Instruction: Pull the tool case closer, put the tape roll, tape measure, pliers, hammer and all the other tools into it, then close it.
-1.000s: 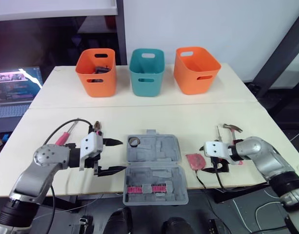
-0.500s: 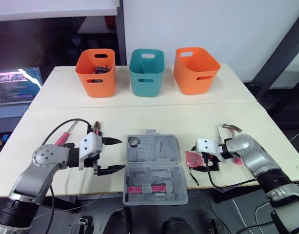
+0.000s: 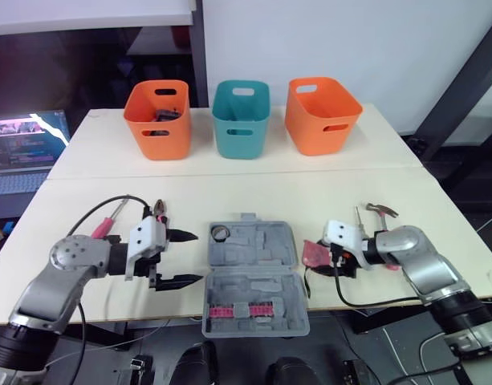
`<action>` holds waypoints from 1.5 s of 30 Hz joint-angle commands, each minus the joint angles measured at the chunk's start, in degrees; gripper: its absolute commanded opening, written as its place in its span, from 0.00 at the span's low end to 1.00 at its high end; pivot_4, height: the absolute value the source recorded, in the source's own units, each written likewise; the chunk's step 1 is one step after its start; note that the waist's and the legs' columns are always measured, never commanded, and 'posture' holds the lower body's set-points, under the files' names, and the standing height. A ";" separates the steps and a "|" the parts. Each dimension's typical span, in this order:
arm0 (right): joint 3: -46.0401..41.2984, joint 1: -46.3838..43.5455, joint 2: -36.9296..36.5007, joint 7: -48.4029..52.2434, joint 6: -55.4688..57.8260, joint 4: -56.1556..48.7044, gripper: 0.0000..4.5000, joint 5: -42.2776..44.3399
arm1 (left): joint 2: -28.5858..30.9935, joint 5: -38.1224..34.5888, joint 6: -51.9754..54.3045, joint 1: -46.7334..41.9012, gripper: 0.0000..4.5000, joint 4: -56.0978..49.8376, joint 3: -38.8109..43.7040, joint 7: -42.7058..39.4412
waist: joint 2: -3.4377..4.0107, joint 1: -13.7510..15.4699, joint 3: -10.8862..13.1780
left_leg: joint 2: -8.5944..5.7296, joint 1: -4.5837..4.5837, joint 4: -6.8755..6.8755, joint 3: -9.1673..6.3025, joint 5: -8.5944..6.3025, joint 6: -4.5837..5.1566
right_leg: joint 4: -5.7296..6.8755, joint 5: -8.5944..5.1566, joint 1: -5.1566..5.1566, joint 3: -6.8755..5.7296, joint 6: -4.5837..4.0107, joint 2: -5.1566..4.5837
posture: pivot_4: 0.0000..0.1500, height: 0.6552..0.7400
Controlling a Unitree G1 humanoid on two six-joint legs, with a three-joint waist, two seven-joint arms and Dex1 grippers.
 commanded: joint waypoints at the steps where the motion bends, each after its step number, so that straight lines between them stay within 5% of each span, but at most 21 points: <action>1: 1.54 -7.50 0.08 -0.98 4.81 -4.74 0.65 -2.43 | 0.51 -0.64 -0.64 -0.19 1.00 -0.18 1.91 -0.02 | 0.02 -0.24 0.01 | 0.00 0.00 0.00 0.00 0.00 0.00 | 0.00 0.00 0.00 0.00 0.00 0.00 | 1.00 1.00; 9: 12.47 -25.68 4.87 8.21 7.06 8.38 0.65 -4.80 | 0.17 -0.61 -1.11 3.93 1.00 -1.89 3.35 1.56 | 0.01 -0.70 0.02 | -0.02 -0.03 -0.08 0.04 -0.01 0.02 | -0.03 0.02 -0.07 0.02 -0.05 -0.04 | 1.00 1.00; 16: 21.95 -33.83 11.82 8.06 -6.23 24.16 0.65 -13.50 | -0.58 0.45 -3.08 6.65 1.00 -1.17 3.60 3.55 | 0.02 -1.40 0.02 | -0.01 -0.03 -0.03 0.08 -0.01 0.03 | 0.01 0.02 -0.08 0.02 -0.05 -0.05 | 1.00 1.00; 24: 24.16 -36.46 17.90 4.55 -14.05 37.65 0.65 -18.79 | -0.92 1.31 -3.70 8.12 1.00 -1.93 2.94 5.07 | 0.02 -1.36 0.02 | -0.01 -0.04 -0.03 0.10 -0.01 0.03 | 0.02 0.02 -0.10 0.02 -0.04 -0.04 | 1.00 1.00; 45: 21.97 -37.49 22.33 4.99 -15.00 43.62 0.65 -20.15 | -0.59 1.36 -2.99 7.76 1.00 -2.63 3.46 5.87 | 0.02 -1.61 0.02 | 0.00 0.02 -0.04 0.11 -0.01 0.00 | 0.08 0.02 -0.09 0.02 -0.04 -0.03 | 1.00 1.00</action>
